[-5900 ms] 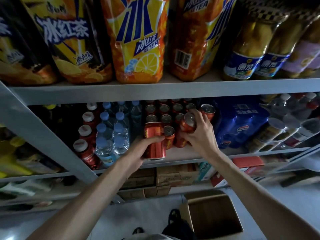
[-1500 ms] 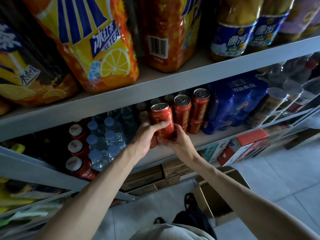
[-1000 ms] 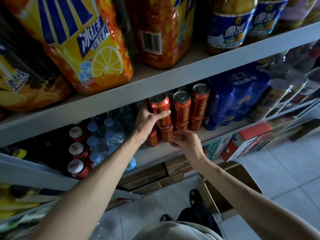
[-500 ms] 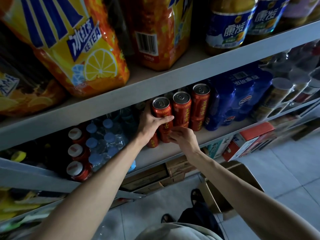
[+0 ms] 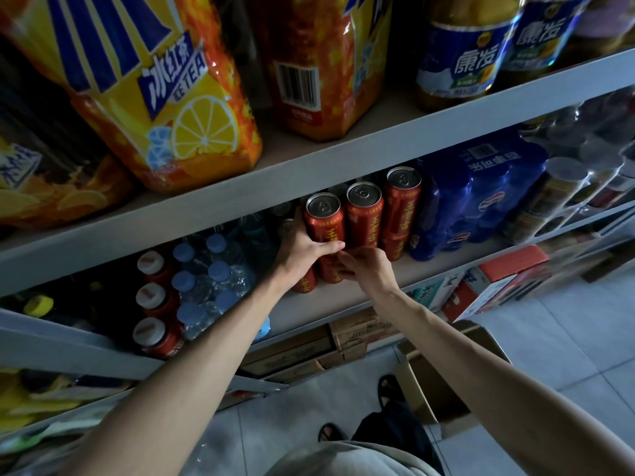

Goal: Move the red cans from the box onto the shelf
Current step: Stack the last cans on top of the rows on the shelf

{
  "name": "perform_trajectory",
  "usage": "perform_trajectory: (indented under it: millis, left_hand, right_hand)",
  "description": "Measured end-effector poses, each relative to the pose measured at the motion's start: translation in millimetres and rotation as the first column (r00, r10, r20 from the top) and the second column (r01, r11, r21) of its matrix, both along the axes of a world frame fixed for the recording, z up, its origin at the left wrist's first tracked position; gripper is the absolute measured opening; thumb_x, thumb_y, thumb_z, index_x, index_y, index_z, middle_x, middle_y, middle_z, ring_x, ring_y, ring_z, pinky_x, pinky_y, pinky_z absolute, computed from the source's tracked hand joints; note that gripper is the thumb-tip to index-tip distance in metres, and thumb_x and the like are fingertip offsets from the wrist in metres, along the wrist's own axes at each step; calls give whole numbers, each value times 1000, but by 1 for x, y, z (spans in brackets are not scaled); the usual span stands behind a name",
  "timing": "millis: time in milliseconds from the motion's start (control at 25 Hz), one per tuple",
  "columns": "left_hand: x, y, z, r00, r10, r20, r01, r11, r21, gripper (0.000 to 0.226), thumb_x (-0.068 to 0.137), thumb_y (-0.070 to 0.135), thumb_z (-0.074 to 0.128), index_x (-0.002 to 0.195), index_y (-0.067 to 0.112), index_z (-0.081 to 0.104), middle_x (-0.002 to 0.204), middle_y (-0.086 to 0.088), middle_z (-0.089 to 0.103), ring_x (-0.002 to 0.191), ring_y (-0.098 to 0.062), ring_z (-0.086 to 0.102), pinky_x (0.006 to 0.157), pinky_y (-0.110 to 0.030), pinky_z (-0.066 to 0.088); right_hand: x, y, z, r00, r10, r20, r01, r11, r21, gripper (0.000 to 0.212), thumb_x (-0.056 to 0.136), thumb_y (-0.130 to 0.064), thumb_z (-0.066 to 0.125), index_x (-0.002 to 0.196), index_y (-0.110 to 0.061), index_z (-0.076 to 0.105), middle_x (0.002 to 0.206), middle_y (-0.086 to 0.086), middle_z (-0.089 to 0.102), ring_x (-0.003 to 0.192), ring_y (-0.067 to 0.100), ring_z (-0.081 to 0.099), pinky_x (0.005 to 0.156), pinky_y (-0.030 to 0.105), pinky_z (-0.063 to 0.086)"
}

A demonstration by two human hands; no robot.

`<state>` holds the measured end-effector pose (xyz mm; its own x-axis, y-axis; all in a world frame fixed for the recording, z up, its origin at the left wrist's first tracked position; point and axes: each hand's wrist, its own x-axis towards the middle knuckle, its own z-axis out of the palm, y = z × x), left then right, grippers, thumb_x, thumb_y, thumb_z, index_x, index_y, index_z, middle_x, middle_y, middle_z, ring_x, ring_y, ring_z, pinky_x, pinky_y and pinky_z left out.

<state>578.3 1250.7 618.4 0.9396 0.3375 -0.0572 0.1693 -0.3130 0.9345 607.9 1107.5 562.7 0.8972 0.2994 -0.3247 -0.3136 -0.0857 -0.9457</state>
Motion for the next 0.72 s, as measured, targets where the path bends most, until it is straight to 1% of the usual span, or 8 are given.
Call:
perform_trajectory:
  millis: [120,240,360,400,440,560,600,720]
  left_hand:
    - [0,0,0,1000,-2,6,2,1000,8,84,64,10,89,135,8,45,126,-8,63,117,-18,60,101,-27,44]
    - [1,0,0,1000,-2,11,2,1000,-3,84,63,10,89,135,9,45,127,-7,63,117,-17,59,100,-25,43]
    - [0,-1,0,1000,2,16,-2,1000,4,85,63,11,89,135,10,45,126,-5,62,116,-15,58,94,-12,43]
    - [0,-1,-1,1000,2,20,-2,1000,6,85,62,11,89,135,9,45,126,-4,62,115,-15,58,91,-7,42]
    - [0,0,-1,1000,2,22,-2,1000,6,86,62,11,90,135,9,45,126,-4,62,115,-15,58,91,-7,42]
    - [0,0,-2,1000,7,8,-7,1000,10,87,61,12,90,135,8,45,127,-7,62,119,-18,58,102,-26,44]
    - [0,0,-3,1000,11,9,-11,1000,13,86,61,12,90,134,8,46,127,-7,63,118,-18,58,104,-30,44]
    - [1,1,-3,1000,15,8,-15,1000,20,84,60,14,91,132,10,49,124,-5,65,115,-16,60,102,-29,45]
  right_hand:
    - [0,0,-1,1000,-3,-13,3,1000,24,6,91,-18,68,89,-15,73,90,12,77,85,26,75,83,46,60]
    - [0,-1,0,1000,4,-27,-3,999,53,5,92,-14,67,91,-12,72,91,15,76,82,24,75,78,39,61]
    - [0,-2,2,999,4,-35,-1,998,70,8,92,-11,67,87,-15,71,85,10,76,74,18,75,66,27,60]
    - [-1,-2,3,999,6,-39,-3,997,73,9,92,-11,66,86,-16,71,83,8,76,73,17,75,65,26,60]
    - [-1,-2,3,999,10,-43,-7,997,78,10,92,-10,66,86,-16,71,83,8,76,73,18,75,64,26,59]
    - [-1,-1,2,998,19,-68,-11,994,112,8,93,-9,66,88,-12,71,85,12,76,74,21,75,64,28,59]
    - [-1,-1,2,997,19,-71,-11,993,113,6,92,-9,66,90,-11,71,87,14,75,75,23,75,66,30,60]
    - [-2,1,0,998,18,-60,-12,995,95,11,92,-10,67,99,-3,71,91,18,75,79,26,74,74,37,61]
